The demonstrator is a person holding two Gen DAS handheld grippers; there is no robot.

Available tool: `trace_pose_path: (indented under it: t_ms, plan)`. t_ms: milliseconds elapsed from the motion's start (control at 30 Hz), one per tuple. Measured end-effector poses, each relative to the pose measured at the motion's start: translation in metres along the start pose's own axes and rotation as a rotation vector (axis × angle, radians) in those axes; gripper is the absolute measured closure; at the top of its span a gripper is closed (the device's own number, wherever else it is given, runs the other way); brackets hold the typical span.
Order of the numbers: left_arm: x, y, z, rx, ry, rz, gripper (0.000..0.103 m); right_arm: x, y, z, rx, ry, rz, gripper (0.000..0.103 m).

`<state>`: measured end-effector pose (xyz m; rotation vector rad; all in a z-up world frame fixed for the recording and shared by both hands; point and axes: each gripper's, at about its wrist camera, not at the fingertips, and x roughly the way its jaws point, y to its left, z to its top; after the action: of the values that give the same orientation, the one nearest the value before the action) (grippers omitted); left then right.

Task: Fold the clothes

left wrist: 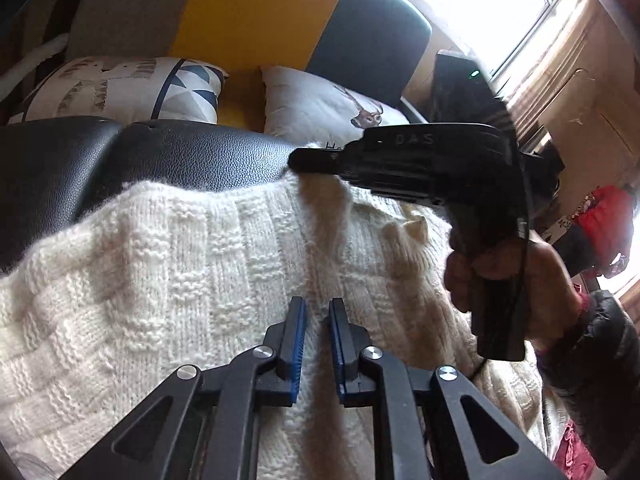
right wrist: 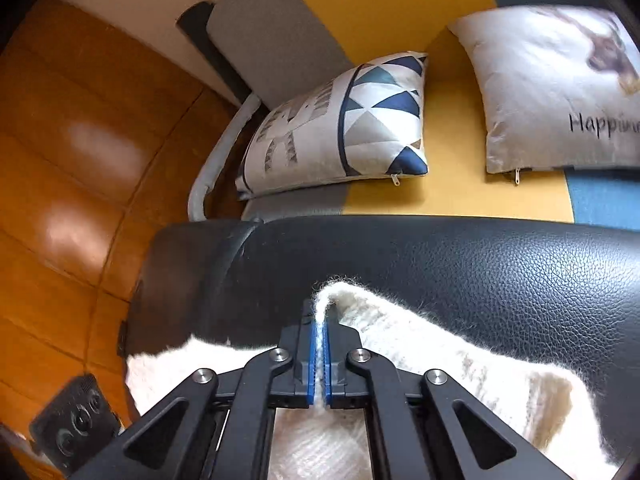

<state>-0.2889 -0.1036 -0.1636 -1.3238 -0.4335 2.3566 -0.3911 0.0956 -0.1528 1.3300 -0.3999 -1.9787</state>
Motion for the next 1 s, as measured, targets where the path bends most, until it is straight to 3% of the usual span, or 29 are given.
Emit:
trace_pose_path:
  t_ms: [100, 167, 200, 233, 300, 400, 467, 900, 933, 1000]
  plan:
    - [-0.030, 0.015, 0.005, -0.130, -0.003, -0.089, 0.088, -0.022, 0.017, -0.005, -0.042, -0.003, -0.054, 0.088]
    - [-0.068, 0.028, -0.002, -0.182, -0.058, -0.109, 0.087, -0.049, 0.030, -0.016, -0.072, -0.053, -0.080, 0.062]
    - [-0.088, 0.033, -0.009, -0.196, -0.082, -0.109, 0.087, -0.063, 0.036, -0.026, -0.083, -0.067, -0.074, 0.042]
    - [-0.108, 0.039, -0.021, -0.201, -0.100, -0.090, 0.086, -0.074, 0.044, -0.040, -0.095, -0.070, -0.059, 0.034]
    - [-0.147, 0.051, -0.047, -0.214, -0.131, -0.053, 0.086, -0.094, 0.058, -0.068, -0.119, -0.076, -0.029, 0.034]
    - [-0.183, 0.070, -0.104, -0.267, -0.097, -0.017, 0.085, -0.120, 0.079, -0.115, -0.146, -0.072, 0.013, 0.034]
    - [-0.199, 0.080, -0.143, -0.308, -0.073, -0.003, 0.085, -0.123, 0.084, -0.139, -0.140, -0.061, -0.004, 0.034]
    - [-0.189, 0.038, -0.242, -0.280, 0.015, -0.012, 0.067, -0.142, 0.111, -0.297, -0.098, 0.004, -0.118, 0.033]
    - [-0.189, 0.035, -0.250, -0.278, 0.022, -0.013, 0.074, -0.143, 0.110, -0.300, -0.094, 0.001, -0.137, 0.033]
    - [-0.184, 0.033, -0.252, -0.296, 0.029, 0.005, 0.098, -0.141, 0.106, -0.302, -0.107, 0.000, -0.222, 0.032]
